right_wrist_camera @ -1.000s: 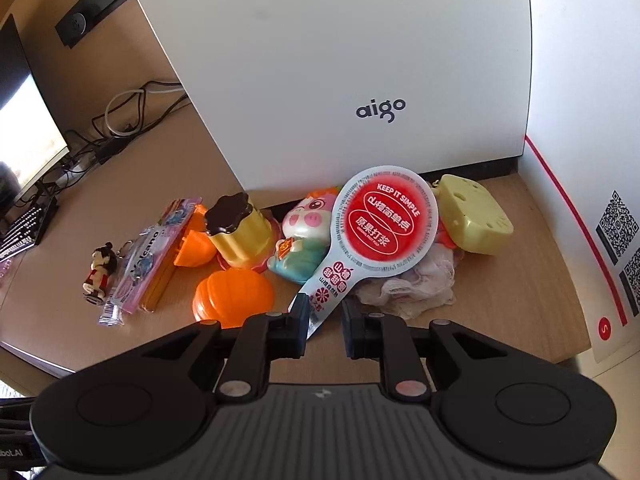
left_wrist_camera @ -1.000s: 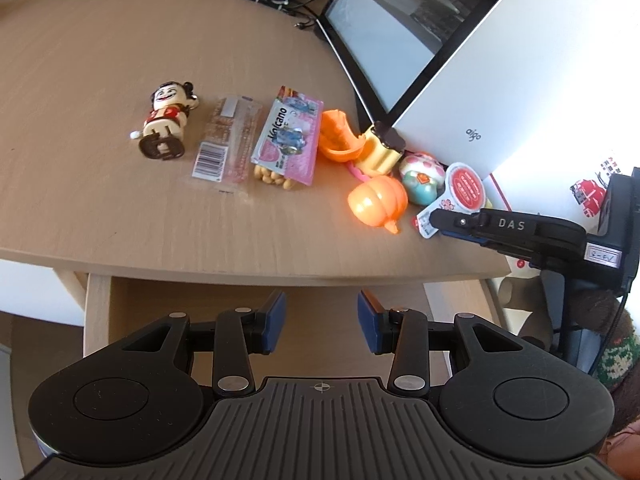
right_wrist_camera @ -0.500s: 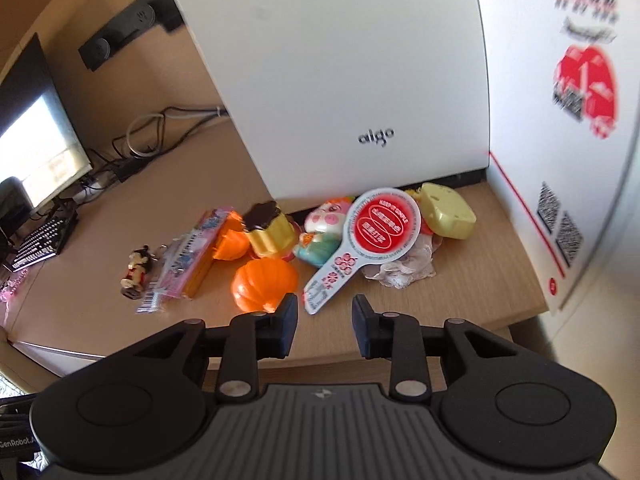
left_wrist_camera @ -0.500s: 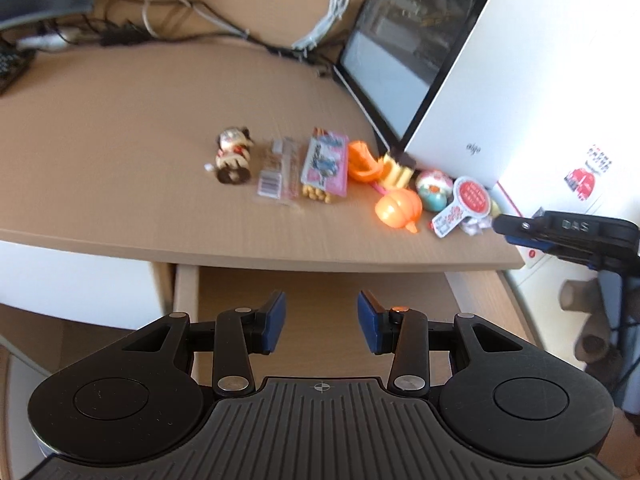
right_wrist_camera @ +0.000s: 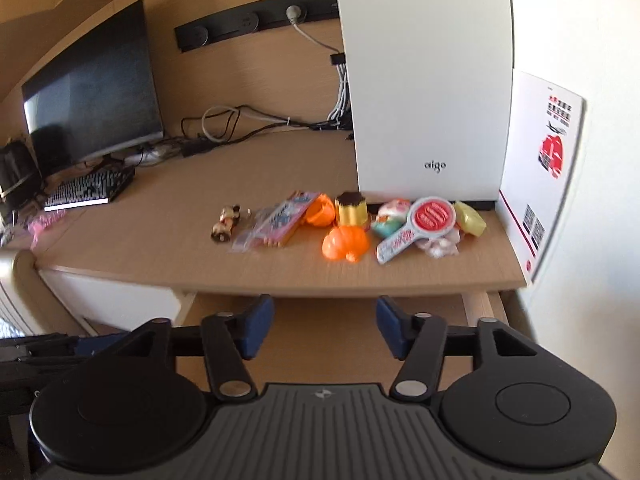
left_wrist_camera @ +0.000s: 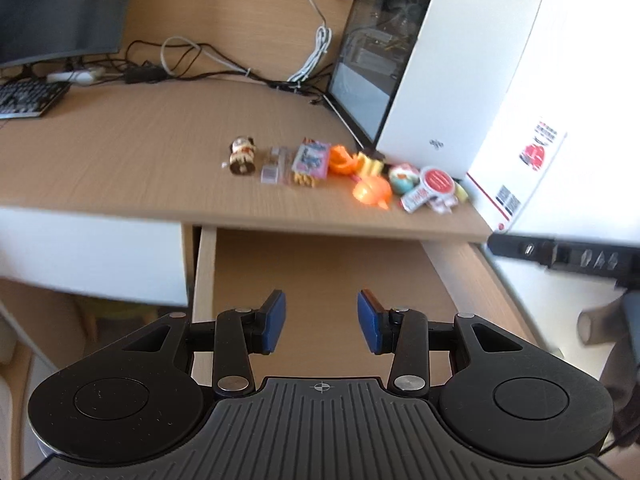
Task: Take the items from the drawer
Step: 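Open both grippers and withdraw them from the desk, then push the drawer front closed with both grippers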
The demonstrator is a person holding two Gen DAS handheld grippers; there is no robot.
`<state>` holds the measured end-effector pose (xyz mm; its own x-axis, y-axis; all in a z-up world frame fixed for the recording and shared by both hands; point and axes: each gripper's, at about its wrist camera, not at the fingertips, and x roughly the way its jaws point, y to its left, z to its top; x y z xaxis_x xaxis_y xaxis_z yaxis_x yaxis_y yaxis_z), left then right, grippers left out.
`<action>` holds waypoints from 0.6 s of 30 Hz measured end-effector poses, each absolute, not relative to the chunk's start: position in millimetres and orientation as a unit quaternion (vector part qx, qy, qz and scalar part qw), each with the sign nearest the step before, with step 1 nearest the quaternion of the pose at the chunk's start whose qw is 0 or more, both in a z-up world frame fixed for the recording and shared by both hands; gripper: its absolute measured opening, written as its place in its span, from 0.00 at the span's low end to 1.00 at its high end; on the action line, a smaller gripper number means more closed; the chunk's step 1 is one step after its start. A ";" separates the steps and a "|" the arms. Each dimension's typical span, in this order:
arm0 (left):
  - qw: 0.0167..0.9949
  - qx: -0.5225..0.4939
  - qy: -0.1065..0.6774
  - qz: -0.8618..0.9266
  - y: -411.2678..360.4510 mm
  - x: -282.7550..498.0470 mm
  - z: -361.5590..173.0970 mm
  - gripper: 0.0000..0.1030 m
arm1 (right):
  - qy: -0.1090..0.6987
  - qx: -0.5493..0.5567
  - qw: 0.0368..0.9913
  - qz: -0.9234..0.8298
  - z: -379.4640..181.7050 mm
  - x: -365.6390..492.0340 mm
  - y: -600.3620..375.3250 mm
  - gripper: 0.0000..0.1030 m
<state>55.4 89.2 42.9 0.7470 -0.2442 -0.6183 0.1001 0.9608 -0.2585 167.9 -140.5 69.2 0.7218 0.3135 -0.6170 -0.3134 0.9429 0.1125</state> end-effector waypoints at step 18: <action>0.931 -0.053 0.359 -0.041 6.4 -40.5 -57.8 0.42 | 0.349 -0.030 0.931 0.103 -85.4 43.4 -203.9 0.83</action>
